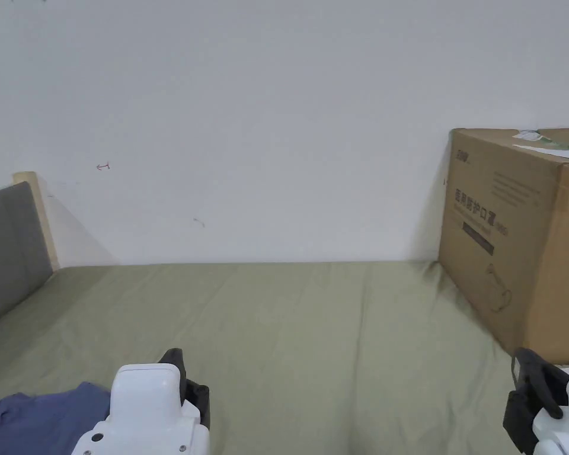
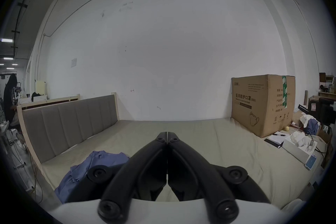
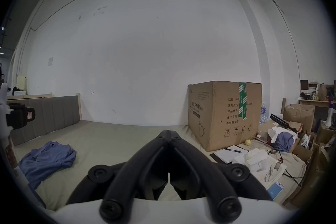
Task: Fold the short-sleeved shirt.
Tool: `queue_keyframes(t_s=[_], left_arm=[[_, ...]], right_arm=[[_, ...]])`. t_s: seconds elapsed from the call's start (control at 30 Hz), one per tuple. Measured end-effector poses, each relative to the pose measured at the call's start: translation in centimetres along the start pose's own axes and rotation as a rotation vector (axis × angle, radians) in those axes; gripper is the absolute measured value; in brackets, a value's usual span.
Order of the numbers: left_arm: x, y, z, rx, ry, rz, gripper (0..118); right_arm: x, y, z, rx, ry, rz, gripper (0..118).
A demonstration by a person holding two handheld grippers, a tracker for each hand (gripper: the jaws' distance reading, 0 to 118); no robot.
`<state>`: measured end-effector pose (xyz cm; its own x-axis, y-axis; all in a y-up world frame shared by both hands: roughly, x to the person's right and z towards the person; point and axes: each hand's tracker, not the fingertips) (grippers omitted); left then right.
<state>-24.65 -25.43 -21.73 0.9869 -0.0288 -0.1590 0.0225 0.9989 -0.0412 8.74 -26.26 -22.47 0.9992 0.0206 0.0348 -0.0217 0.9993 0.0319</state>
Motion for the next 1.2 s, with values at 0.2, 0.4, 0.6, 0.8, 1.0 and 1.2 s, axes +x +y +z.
queue_keyframes(t_s=[0.2, 0.4, 0.6, 0.8, 1.0, 1.2], left_arm=[[-5.5, 0.3, 3.3, 0.005, 0.131, -0.080, 0], [-13.5, -0.5, 8.0, -0.007, 0.414, -0.161, 0], [-16.3, -2.3, 9.3, -0.053, 0.464, -0.106, 0], [-17.2, -3.8, 6.2, -0.084, 0.447, -0.040, 0], [-24.8, -2.6, -7.6, -0.352, 0.364, 0.152, 0], [-32.9, -12.9, -23.1, -1.026, 0.082, 0.474, 56]], right_arm=[[-5.3, -0.3, -1.9, -0.012, 0.127, -0.066, 0], [-15.2, -0.6, -1.9, -0.003, 0.410, -0.043, 0], [-18.7, -0.2, -1.7, -0.020, 0.503, -0.052, 0], [-17.5, -0.5, -2.9, -0.088, 0.485, -0.069, 0], [-14.8, -0.9, -5.1, -0.162, 0.432, -0.048, 0], [-13.6, -2.7, -7.3, -0.289, 0.403, -0.026, 0]])
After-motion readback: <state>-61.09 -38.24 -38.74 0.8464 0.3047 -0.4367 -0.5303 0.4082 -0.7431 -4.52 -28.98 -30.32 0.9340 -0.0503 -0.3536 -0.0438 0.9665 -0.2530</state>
